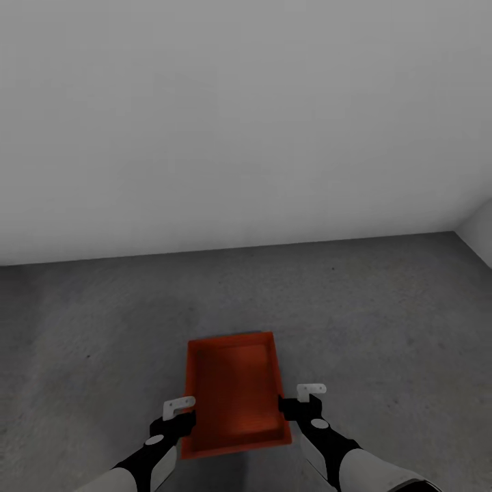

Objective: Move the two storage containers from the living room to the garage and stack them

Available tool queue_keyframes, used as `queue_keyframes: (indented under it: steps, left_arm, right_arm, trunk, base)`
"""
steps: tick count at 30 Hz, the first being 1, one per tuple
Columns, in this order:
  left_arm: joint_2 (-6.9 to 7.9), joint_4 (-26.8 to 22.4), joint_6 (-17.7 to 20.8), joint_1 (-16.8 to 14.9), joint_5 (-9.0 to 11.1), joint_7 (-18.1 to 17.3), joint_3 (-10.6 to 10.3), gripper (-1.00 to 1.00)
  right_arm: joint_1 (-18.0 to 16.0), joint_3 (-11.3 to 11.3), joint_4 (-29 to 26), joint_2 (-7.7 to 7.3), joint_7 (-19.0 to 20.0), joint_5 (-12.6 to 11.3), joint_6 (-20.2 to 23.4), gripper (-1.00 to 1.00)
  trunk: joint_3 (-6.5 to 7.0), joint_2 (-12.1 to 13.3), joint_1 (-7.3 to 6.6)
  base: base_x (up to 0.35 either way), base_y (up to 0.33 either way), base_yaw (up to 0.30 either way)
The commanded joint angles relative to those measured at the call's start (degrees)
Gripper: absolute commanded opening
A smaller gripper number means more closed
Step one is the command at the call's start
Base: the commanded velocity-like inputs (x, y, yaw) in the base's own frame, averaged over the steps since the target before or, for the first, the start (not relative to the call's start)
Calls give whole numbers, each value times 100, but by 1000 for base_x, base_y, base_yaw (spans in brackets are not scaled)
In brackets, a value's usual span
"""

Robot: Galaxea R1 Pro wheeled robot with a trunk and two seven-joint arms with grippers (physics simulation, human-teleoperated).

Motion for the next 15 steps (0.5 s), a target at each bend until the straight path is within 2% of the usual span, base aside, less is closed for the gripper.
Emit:
queue_keyframes:
  steps: [1,15]
  left_arm:
    - [0,4,-21,-3,52,26,-50,100]
    - [0,4,-20,-3,52,26,-50,100]
  right_arm:
    - [-3,50,5,0,-21,-56,-21,100]
    - [-3,50,5,0,-21,-56,-21,100]
  trunk:
    - [16,40,-23]
    - [267,601,-330]
  base:
    - [0,0,0]
    - [0,0,0]
